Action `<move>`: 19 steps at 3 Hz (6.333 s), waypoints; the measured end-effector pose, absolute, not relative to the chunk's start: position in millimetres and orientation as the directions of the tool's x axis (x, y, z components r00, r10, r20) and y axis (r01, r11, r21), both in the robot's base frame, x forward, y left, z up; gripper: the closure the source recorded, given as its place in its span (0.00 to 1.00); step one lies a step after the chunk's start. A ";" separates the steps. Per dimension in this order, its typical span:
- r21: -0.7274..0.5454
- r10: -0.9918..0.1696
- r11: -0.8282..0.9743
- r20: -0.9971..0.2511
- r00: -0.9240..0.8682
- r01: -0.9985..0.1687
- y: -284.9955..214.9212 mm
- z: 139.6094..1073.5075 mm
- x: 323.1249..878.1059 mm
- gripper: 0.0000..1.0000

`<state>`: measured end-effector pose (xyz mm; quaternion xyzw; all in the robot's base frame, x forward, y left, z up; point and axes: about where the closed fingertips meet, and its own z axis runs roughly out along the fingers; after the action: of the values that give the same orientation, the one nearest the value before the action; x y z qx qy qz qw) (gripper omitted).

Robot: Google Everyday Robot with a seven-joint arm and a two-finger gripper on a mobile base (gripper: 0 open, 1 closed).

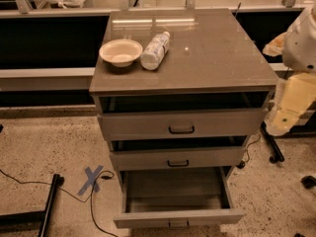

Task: Close bottom drawer

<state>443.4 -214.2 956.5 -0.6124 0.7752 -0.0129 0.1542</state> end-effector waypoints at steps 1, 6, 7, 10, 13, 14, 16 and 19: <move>-0.168 -0.939 0.199 -0.314 -0.139 -0.965 -198.0 913.8 430.3 0.00; 0.019 -0.703 0.256 -0.682 -0.200 -0.966 -183.6 684.2 355.5 0.00; 0.041 -0.673 0.201 -0.721 -0.168 -0.979 -181.1 644.0 345.1 0.00; 0.039 -0.849 0.125 -0.512 -0.127 -0.991 -179.1 526.2 355.7 0.00; -0.017 -0.887 0.000 -0.462 0.008 -1.000 -195.9 482.3 373.9 0.00; -0.076 -0.889 -0.092 -0.442 0.117 -0.993 -240.5 428.7 393.0 0.00; -0.096 -0.875 -0.136 -0.455 0.165 -0.986 -242.3 408.2 398.3 0.00; -0.068 -0.766 -0.031 -0.639 0.067 -0.997 -197.7 292.3 388.9 0.00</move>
Offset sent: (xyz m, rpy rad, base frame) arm -0.1595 0.0322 -0.3541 0.4037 0.1738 -0.0640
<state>388.9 -197.7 292.3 -0.6827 0.6459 0.2222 0.2597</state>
